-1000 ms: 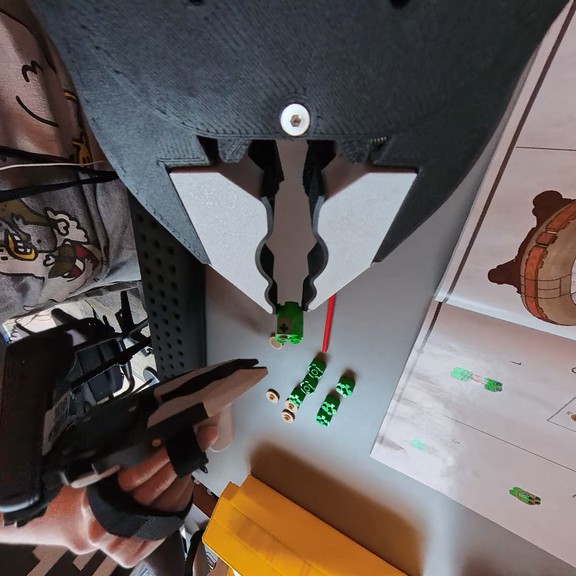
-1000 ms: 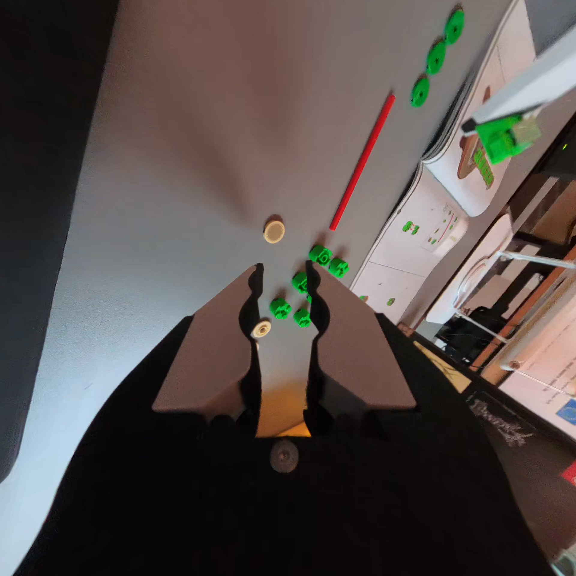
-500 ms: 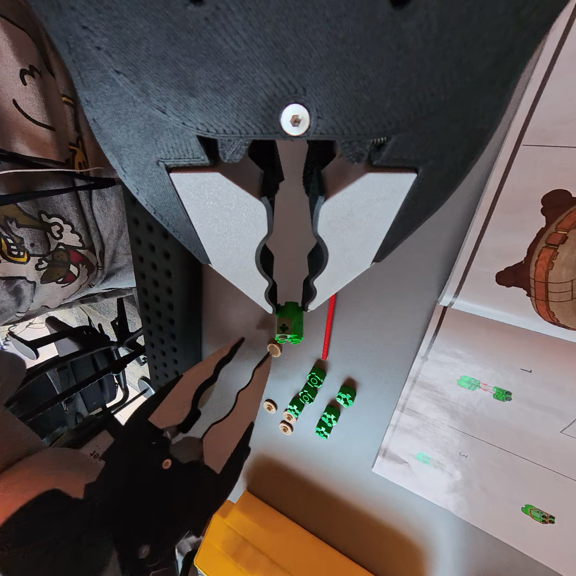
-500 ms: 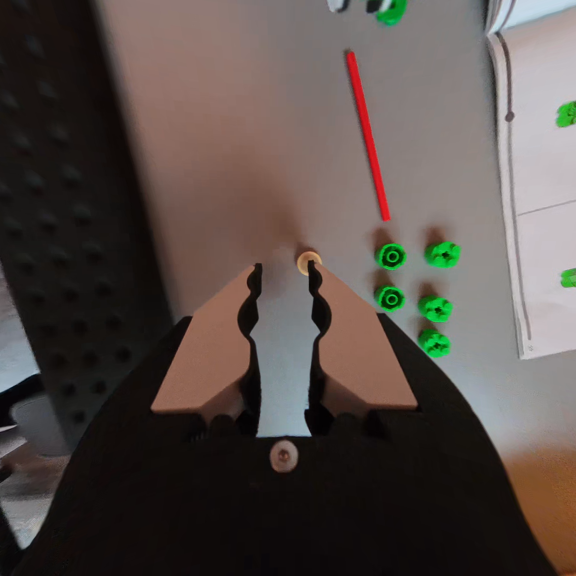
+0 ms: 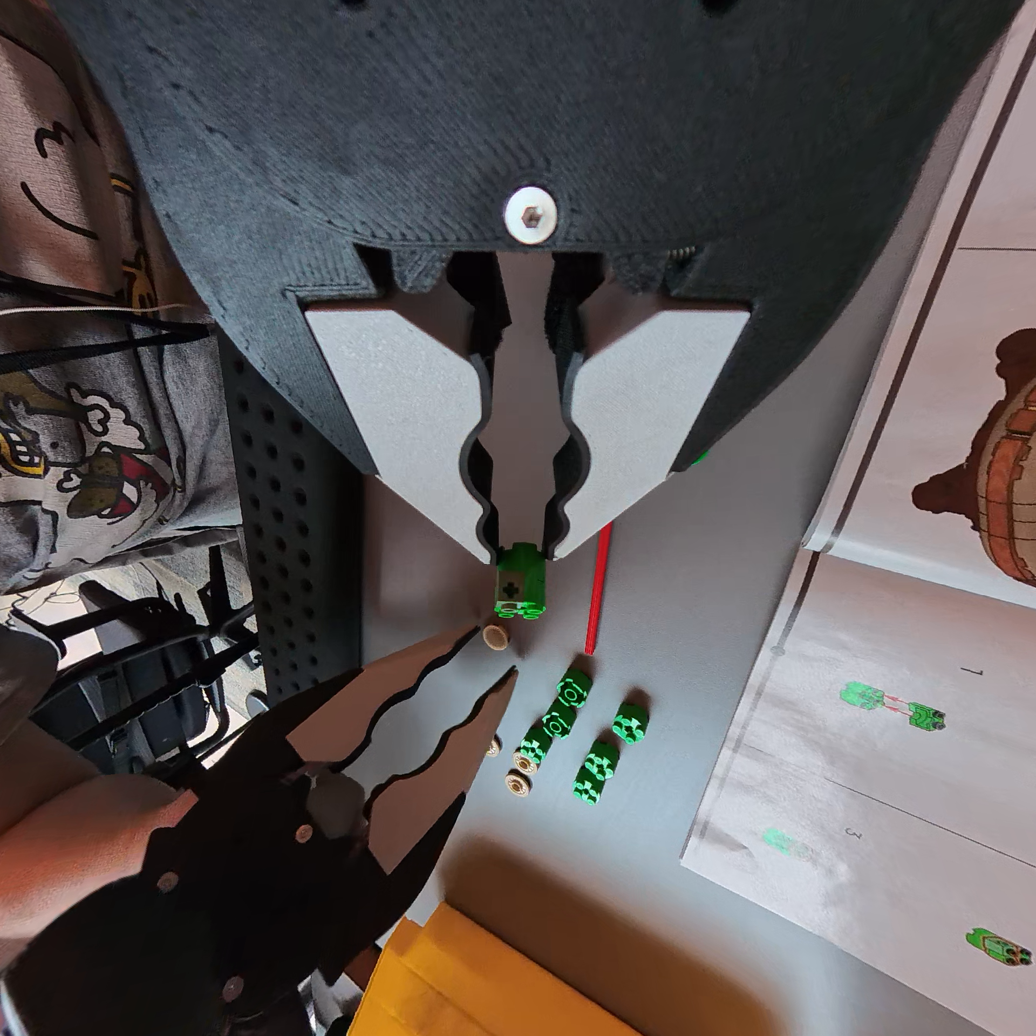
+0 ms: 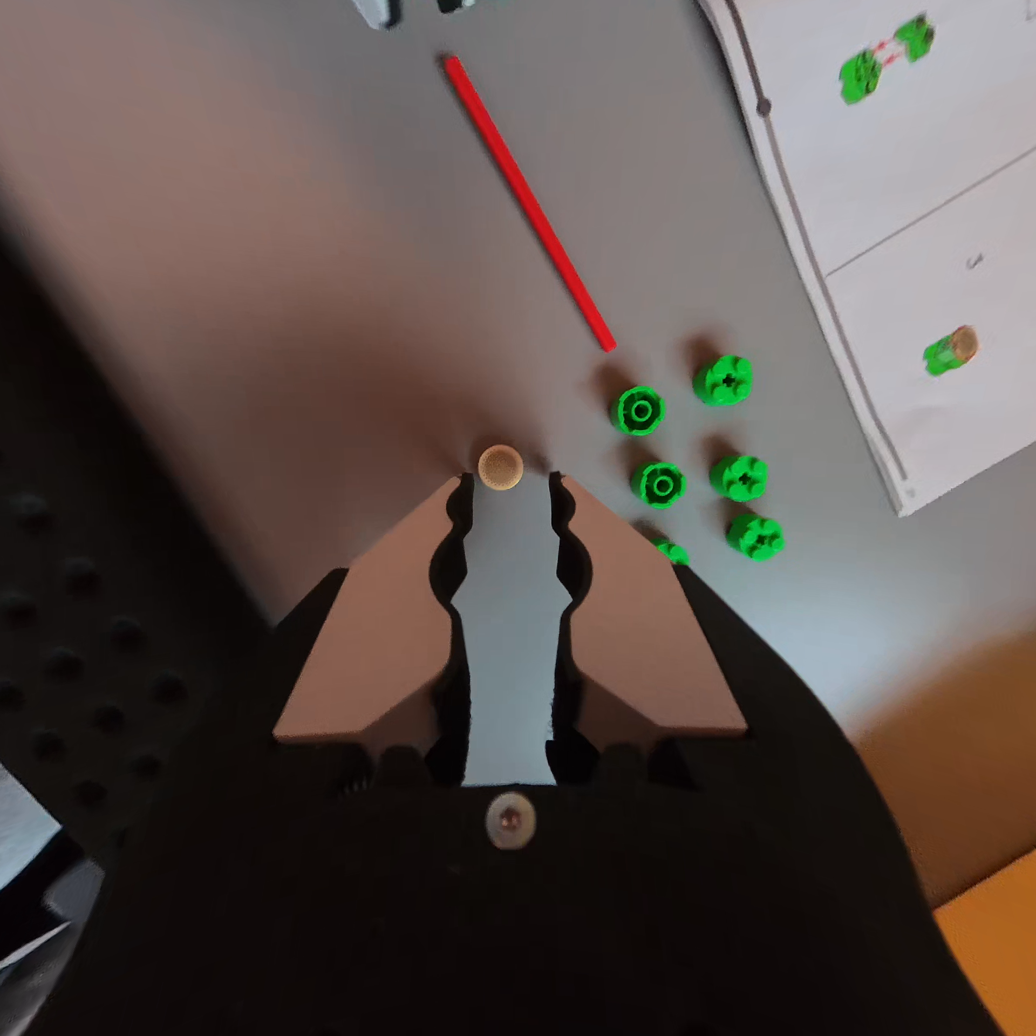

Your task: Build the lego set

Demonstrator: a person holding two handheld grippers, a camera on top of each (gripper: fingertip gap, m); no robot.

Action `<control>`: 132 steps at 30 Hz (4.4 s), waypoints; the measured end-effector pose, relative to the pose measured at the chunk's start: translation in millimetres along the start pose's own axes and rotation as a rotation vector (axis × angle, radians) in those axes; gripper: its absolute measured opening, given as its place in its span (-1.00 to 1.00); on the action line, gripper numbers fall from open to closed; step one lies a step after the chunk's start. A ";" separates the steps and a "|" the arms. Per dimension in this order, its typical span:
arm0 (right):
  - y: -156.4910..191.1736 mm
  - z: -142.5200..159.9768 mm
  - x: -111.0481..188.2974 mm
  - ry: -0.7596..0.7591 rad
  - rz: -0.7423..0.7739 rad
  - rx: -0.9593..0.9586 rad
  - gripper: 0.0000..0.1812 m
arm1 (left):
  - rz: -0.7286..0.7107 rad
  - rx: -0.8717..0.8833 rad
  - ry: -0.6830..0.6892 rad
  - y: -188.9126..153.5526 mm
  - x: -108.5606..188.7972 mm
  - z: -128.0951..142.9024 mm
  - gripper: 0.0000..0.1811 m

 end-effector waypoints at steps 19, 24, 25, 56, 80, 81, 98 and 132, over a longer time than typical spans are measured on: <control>2.2 1.5 -3.5 -0.058 0.003 -0.089 -0.84 | 0.001 0.003 0.005 -0.2 -0.8 0.9 -0.84; -4.5 -18.9 23.5 -0.132 0.039 0.018 -0.84 | -0.006 -0.039 -0.031 -2.5 2.5 -3.8 -0.84; -5.1 -29.2 36.2 -0.156 0.028 0.056 -0.84 | -0.005 -0.055 -0.042 -3.8 3.7 -5.4 -0.84; -45.3 -74.9 124.1 -0.526 -0.391 0.396 -0.84 | 0.289 -0.360 -0.171 -40.6 -18.0 -73.7 -0.84; -55.9 -83.6 115.7 -0.511 -0.341 0.295 -0.84 | 0.185 -0.376 -0.257 -31.7 -13.0 -80.2 -0.84; -55.6 -83.4 115.0 -0.509 -0.349 0.294 -0.85 | 0.175 -0.378 -0.255 -31.3 -13.0 -80.4 -0.84; -60.1 -84.9 110.3 -0.495 -0.349 0.253 -0.85 | 0.130 -0.390 -0.235 -28.3 -14.4 -79.5 -0.84; -60.8 -86.7 104.0 -0.450 -0.307 0.241 -0.84 | 0.069 -0.389 -0.200 -24.8 -14.8 -79.0 -0.85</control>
Point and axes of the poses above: each gripper's, where its closed fingertips meet, x back along the fingers, z out of its underside, y = z × x across the jaws, the point moved 8 cm from there along x, back along the fingers, and after that the axes turned 6 degrees about -y, right-handed, at the moved point
